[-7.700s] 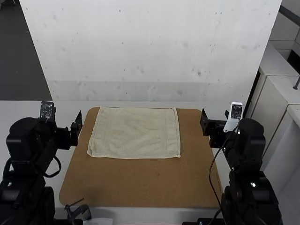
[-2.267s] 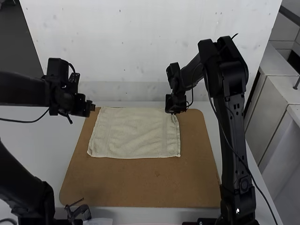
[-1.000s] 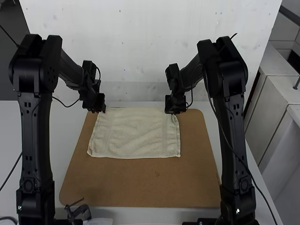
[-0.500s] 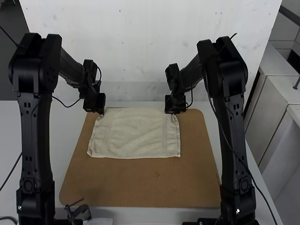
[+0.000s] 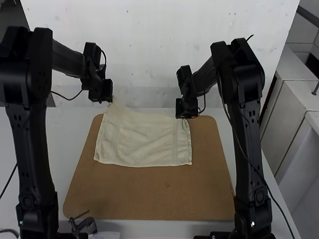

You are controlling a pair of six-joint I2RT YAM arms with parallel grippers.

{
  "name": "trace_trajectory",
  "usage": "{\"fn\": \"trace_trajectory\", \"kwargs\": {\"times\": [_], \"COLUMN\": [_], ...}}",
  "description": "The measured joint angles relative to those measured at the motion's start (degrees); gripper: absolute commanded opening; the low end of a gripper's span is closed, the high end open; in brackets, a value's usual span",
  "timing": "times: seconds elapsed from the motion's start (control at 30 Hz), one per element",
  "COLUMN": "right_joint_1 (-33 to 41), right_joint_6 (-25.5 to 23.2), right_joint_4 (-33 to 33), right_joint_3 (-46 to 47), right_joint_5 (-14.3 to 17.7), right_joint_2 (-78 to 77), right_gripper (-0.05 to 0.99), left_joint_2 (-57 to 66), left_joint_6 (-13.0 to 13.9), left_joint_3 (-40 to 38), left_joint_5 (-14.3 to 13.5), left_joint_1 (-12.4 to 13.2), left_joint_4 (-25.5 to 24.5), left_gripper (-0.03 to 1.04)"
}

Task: Fold the towel.

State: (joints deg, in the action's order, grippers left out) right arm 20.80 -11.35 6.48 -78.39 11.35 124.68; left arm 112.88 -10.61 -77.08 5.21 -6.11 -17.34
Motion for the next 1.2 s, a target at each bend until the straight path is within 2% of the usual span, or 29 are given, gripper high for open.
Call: {"fn": "trace_trajectory", "kwargs": {"times": [0.33, 0.77, 1.03, 1.2], "right_joint_1": [-0.74, -1.42, -1.42, -1.42], "right_joint_6": [0.7, 2.43, 4.13, 5.84], "right_joint_4": [-3.17, -7.15, -6.97, -7.08], "right_joint_3": [0.7, 10.05, 14.95, 20.61], "right_joint_5": [-0.35, -3.17, -4.7, -6.01], "right_joint_2": [-9.38, -15.96, -21.03, -24.2], "right_gripper": [0.02, 0.02, 0.02, 0.02], "left_joint_2": [-4.92, -13.66, -20.17, -23.23], "left_joint_6": [-1.31, -1.99, -2.32, -2.29], "left_joint_3": [2.99, 9.18, 16.2, 22.12], "left_joint_5": [0.48, 0.63, 0.63, 0.63], "left_joint_1": [0.0, 0.0, -0.17, -1.42], "left_joint_4": [0.02, 0.22, 0.74, 0.74], "left_gripper": [0.02, 0.02, 0.02, 0.02]}}
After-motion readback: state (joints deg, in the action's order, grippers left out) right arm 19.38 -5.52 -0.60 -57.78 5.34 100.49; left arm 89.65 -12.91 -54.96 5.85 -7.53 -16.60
